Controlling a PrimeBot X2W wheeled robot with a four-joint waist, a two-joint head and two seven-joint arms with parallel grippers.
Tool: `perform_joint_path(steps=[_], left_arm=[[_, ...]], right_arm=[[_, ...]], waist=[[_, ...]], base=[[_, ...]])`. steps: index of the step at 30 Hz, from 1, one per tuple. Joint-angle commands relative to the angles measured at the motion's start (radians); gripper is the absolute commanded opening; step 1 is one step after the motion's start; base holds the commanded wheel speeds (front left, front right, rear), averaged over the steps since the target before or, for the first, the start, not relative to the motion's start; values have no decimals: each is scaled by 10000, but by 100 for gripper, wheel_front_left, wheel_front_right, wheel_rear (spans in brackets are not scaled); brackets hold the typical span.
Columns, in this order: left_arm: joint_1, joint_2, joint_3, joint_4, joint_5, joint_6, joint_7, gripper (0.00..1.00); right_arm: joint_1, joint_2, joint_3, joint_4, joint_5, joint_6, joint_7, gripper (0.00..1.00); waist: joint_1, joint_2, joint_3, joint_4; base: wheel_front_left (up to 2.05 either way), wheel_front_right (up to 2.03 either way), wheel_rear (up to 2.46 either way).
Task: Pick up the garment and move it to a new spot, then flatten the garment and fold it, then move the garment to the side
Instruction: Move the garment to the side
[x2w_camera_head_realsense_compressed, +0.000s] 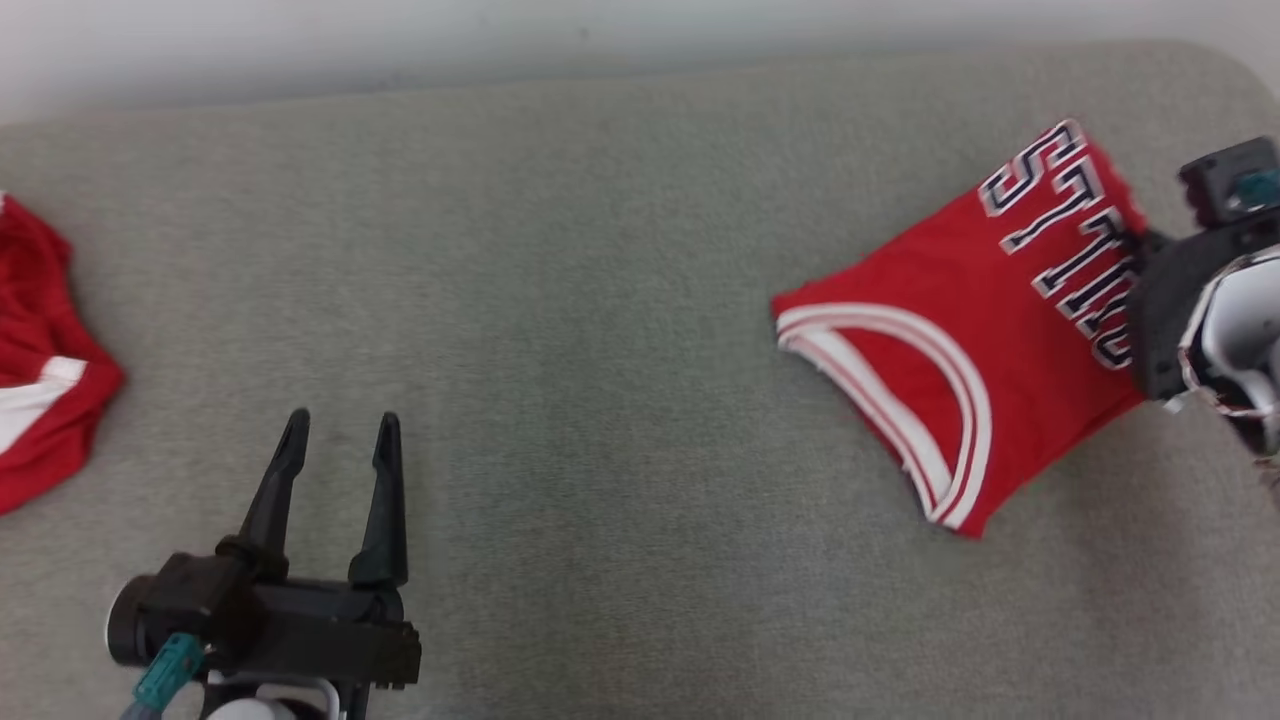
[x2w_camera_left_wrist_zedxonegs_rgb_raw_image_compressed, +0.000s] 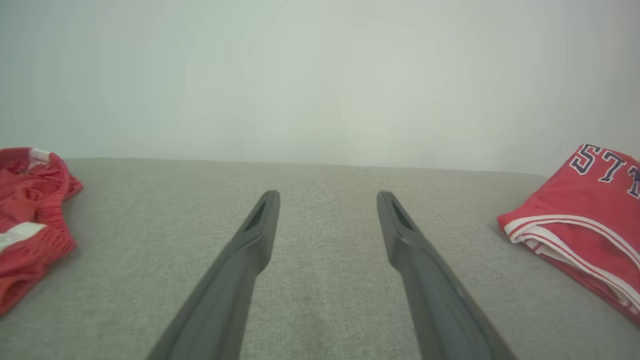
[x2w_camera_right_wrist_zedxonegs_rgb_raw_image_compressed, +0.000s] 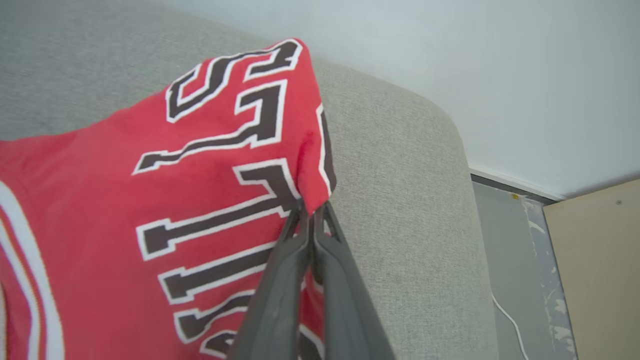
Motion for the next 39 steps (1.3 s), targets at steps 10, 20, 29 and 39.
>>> perform_joint_path(steps=[10, 20, 29, 39], left_arm=[[-1139, 460, -348, -413, 338, -129, -1, 100], [-1332, 798, -407, -675, 249, -127, 1, 100], [-1369, 851, -501, -695, 191, -130, -1, 100], [-1287, 687, -444, -475, 93, -131, -1, 100]], right_arm=[[-870, -763, -1285, 1050, -898, -28, -1526, 0], [-952, -1100, -2072, 1023, -2286, -28, -2374, 0], [-780, -1181, -2438, 804, -3274, -28, -2884, 0], [-410, -886, -2675, 576, -3804, -28, -3284, 100]], waist=[[-2, -1, 2055, -1636], [-2, -1, 2342, -1838], [-2, -1, 2445, -1668], [-2, -1, 2024, -1379]], base=[[0, 0, 0], [0, 0, 0], [0, 0, 0], [0, 0, 0]])
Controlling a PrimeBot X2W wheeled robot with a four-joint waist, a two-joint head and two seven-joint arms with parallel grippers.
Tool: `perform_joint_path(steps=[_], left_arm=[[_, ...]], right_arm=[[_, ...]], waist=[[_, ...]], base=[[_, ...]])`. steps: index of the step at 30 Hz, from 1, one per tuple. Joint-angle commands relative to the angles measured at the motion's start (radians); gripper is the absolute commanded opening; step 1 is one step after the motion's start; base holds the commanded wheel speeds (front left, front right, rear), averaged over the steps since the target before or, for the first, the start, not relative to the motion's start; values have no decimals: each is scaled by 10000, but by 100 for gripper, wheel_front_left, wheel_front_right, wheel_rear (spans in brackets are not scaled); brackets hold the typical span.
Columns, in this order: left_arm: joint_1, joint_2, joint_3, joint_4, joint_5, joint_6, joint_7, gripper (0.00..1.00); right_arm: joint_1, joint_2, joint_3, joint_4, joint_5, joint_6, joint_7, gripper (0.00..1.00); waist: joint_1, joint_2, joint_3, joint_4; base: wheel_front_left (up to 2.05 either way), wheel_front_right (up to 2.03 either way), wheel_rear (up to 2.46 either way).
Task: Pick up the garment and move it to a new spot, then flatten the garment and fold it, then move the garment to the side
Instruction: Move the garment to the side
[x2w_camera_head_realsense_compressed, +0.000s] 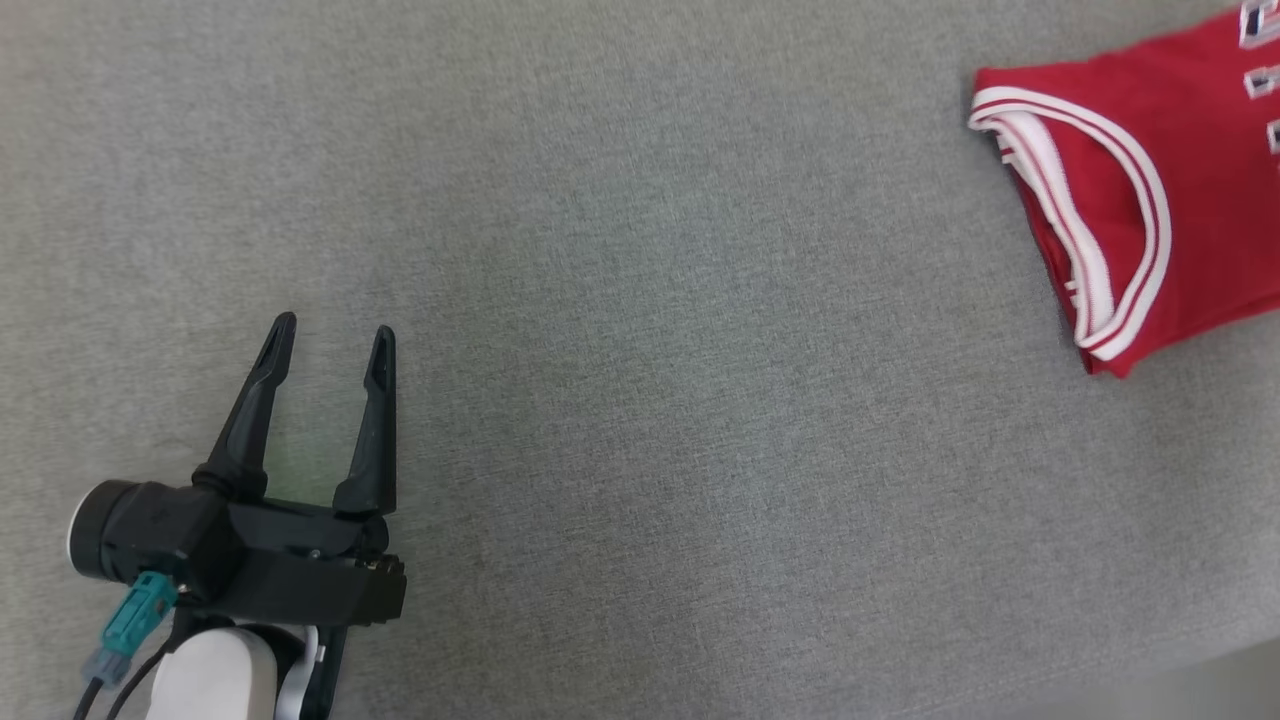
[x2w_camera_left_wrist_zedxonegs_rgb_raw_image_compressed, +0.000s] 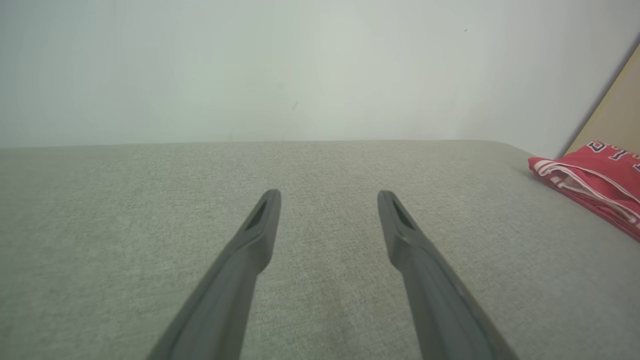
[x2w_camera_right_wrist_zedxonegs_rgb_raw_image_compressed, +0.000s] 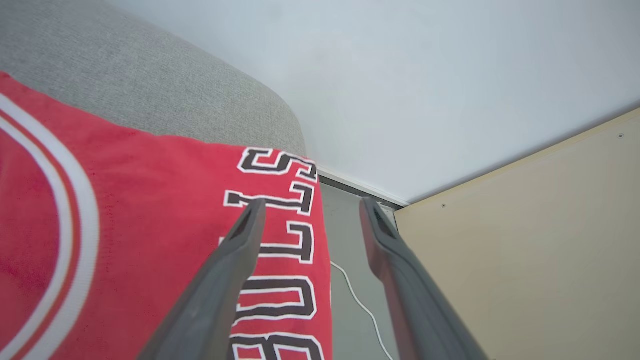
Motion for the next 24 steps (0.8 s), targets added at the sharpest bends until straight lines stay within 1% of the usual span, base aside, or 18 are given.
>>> perform_joint_path(steps=[1, 5, 7, 8, 11, 19, 24], left_arm=[[50, -47, 78, 74, -46, 18, -3, 100], [348, -232, 397, 279, -64, 40, -3, 100], [538, -329, 596, 381, -110, 56, -3, 100], [538, -329, 596, 381, -110, 56, -3, 100], [897, -405, 954, 598, -167, 51, -3, 100], [2093, -594, 1635, 1042, -124, 158, -3, 100], [2967, -648, 1799, 1015, -120, 244, -2, 100]], right_arm=[[242, 147, -41, -65, 16, -28, -180, 100], [641, 536, -507, -315, 361, -28, -796, 100], [973, 943, -791, -474, 606, -28, -1126, 100], [973, 943, -791, -474, 606, -28, -1126, 100], [1573, 1450, -1011, -891, 924, -28, -1467, 100], [3653, 2467, -536, -1908, 1662, -28, -1873, 100], [4957, 3105, -374, -2587, 2009, -28, -2051, 100]], waist=[[0, -1, -299, 149], [0, -1, -959, 343], [0, -1, -1414, 420], [0, -1, -1414, 420], [0, -1, -2094, 536], [0, -1, -3982, 833], [0, -1, -4762, 934]], base=[[0, 0, 0], [0, 0, 0], [0, 0, 0], [0, 0, 0], [0, 0, 0], [0, 0, 0], [0, 0, 0]])
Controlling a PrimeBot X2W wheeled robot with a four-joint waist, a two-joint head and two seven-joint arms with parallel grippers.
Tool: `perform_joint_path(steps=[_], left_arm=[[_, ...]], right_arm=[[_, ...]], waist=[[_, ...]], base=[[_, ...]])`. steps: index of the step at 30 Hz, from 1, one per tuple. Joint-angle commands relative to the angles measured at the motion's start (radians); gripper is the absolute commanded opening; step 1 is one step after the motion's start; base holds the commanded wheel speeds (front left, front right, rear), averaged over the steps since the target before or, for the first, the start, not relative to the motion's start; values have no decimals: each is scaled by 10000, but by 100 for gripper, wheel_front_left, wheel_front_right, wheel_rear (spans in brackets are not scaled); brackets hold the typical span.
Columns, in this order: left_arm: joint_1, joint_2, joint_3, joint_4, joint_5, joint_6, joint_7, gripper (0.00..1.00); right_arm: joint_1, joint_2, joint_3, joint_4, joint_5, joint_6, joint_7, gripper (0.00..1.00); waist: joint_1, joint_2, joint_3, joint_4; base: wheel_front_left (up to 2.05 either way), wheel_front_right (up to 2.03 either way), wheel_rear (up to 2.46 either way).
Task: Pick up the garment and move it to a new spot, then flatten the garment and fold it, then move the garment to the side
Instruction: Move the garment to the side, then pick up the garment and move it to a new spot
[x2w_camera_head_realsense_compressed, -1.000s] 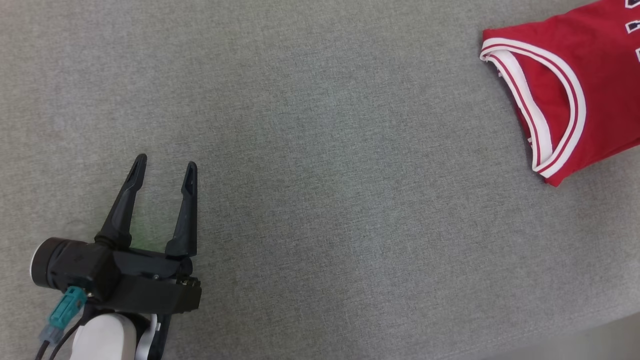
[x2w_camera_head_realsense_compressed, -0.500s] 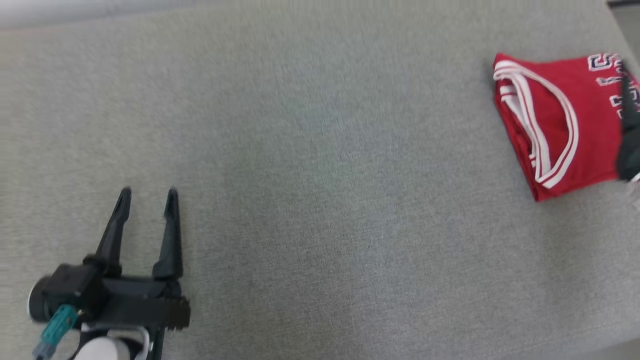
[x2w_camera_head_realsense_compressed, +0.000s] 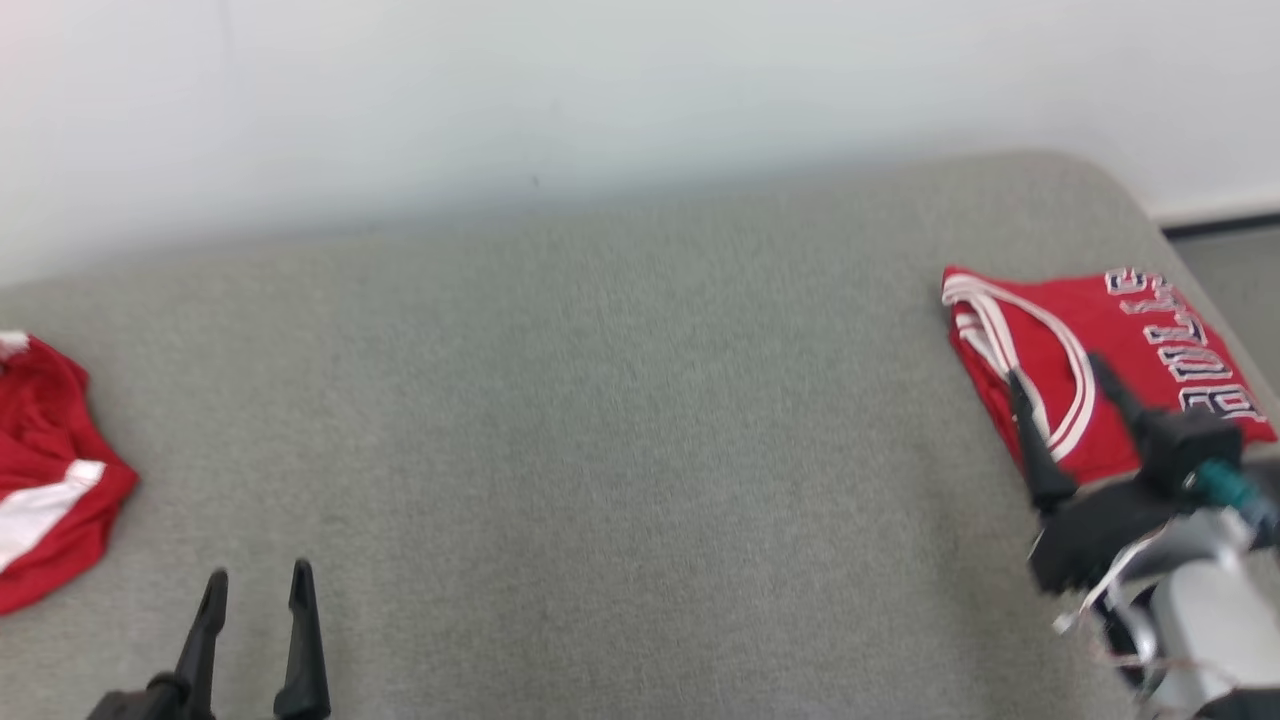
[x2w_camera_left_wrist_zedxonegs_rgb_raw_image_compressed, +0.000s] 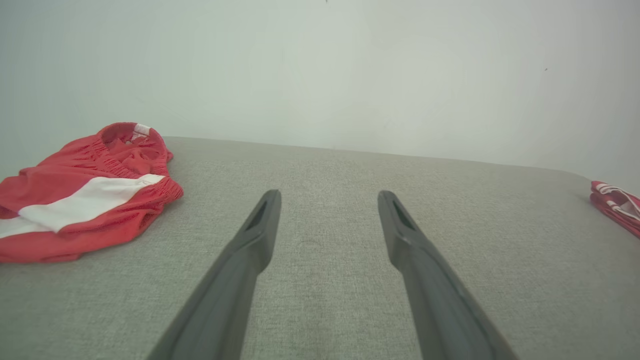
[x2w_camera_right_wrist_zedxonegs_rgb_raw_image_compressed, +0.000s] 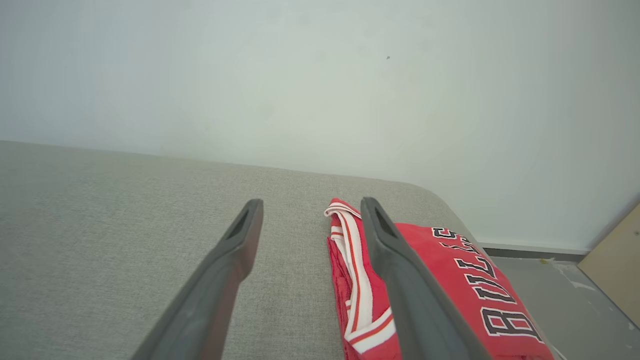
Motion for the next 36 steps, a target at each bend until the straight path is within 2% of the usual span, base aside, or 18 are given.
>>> perform_joint_path(steps=[1, 7, 15, 26, 36], left_arm=[[315, -29, 59, -35, 26, 86, -2, 100], [853, -54, 95, -16, -58, 287, -2, 100], [1116, -62, -48, 182, -209, 564, -2, 100], [1154, -62, -343, 426, -316, 772, -2, 100], [1144, -62, -492, 309, -289, 939, -2, 100]], right_arm=[[455, 245, 16, -203, 114, -28, -144, 100], [1672, 914, 103, -632, 394, -28, -455, 100], [2643, 1723, 301, -542, 248, -28, -647, 100], [2702, 1856, 347, -255, -102, -28, -733, 100], [2637, 1834, 383, -225, 98, -28, -710, 100]], waist=[[4, 3, -1183, 320], [4, 3, -1648, 452], [4, 3, -1974, 407], [4, 3, -2094, 327], [4, 3, -2016, 342]], base=[[0, 0, 0], [0, 0, 0], [0, 0, 0], [0, 0, 0], [0, 0, 0]])
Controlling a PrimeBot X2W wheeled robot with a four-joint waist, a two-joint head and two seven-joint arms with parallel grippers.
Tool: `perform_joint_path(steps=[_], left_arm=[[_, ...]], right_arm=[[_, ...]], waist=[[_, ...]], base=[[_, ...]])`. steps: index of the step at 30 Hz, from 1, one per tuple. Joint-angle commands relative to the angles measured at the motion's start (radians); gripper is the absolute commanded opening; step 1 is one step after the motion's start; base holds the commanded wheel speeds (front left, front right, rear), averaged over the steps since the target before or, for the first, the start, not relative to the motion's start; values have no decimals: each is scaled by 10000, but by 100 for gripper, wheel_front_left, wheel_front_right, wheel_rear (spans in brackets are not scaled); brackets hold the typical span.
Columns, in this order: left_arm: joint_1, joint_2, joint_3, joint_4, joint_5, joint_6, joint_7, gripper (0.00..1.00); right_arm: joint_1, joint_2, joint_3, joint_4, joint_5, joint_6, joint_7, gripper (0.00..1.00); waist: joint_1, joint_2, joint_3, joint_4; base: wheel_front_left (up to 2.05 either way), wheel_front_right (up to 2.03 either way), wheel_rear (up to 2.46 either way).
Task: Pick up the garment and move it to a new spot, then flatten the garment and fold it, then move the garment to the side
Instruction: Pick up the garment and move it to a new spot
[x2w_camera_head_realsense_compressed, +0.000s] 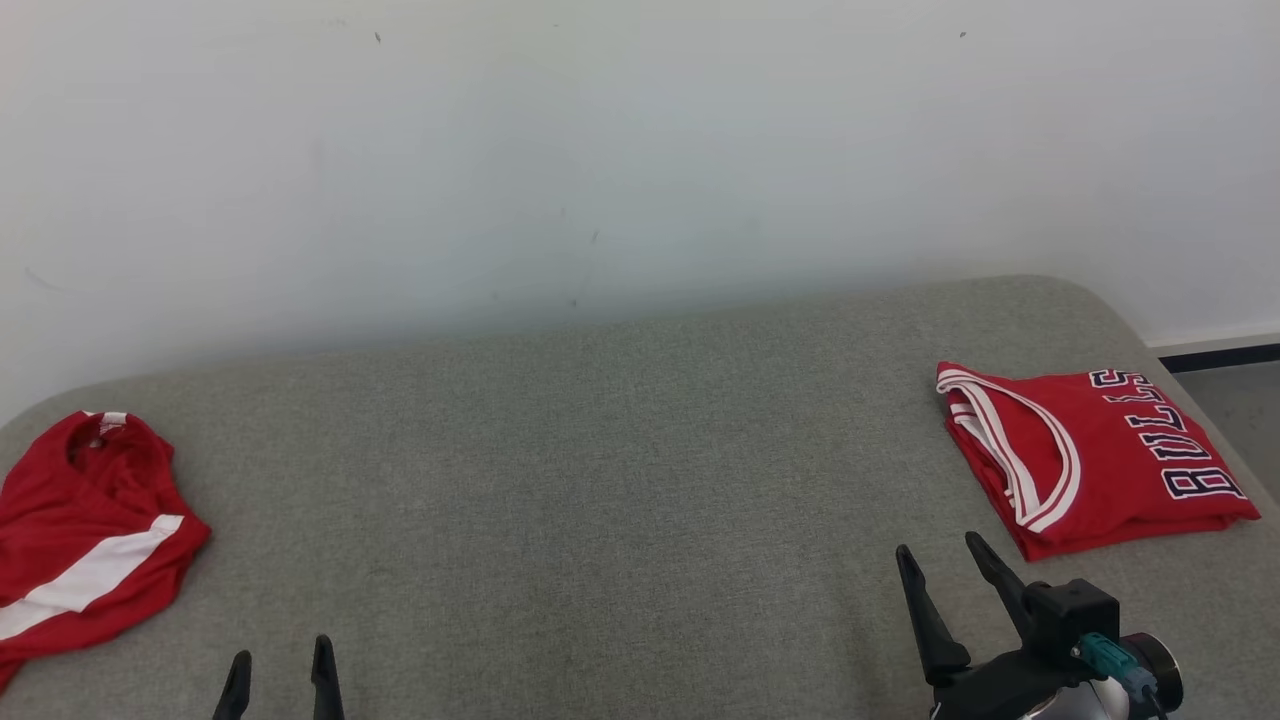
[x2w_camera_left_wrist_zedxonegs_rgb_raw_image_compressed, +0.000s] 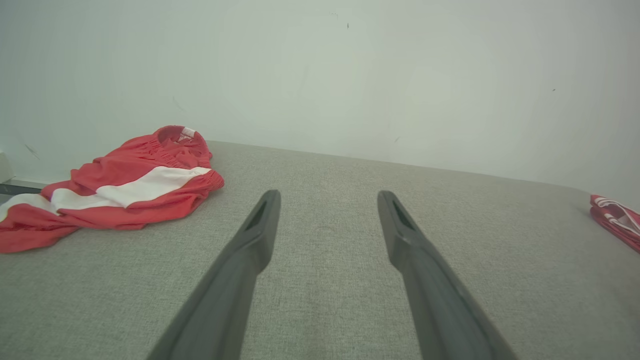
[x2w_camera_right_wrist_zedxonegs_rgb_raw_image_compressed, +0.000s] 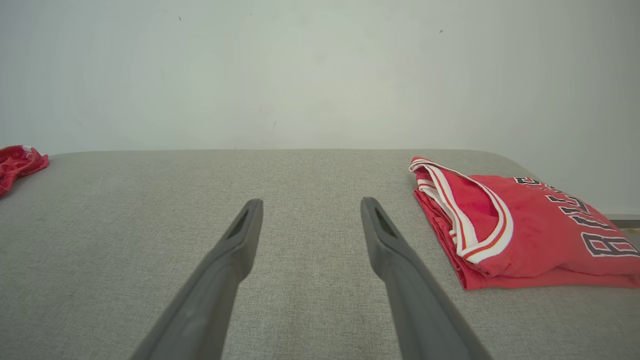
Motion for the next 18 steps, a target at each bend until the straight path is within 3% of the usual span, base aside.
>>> perform_joint_path(steps=[1, 10, 18], left_arm=[[56, -2, -9, -37, -13, 47, -2, 100], [27, 1, -96, -82, 107, 172, -2, 100], [86, 4, 92, -149, 289, 87, -2, 100]], right_arm=[[-30, -31, 16, 8, 36, -28, -51, 100], [-9, 43, 135, 85, 167, -28, -38, 100], [49, 100, 187, 98, 186, -28, -94, 100]], waist=[[0, 0, 4, 3], [0, 0, 1, 290], [0, 0, -18, 1276]], base=[[0, 0, 0], [0, 0, 0], [0, 0, 0]])
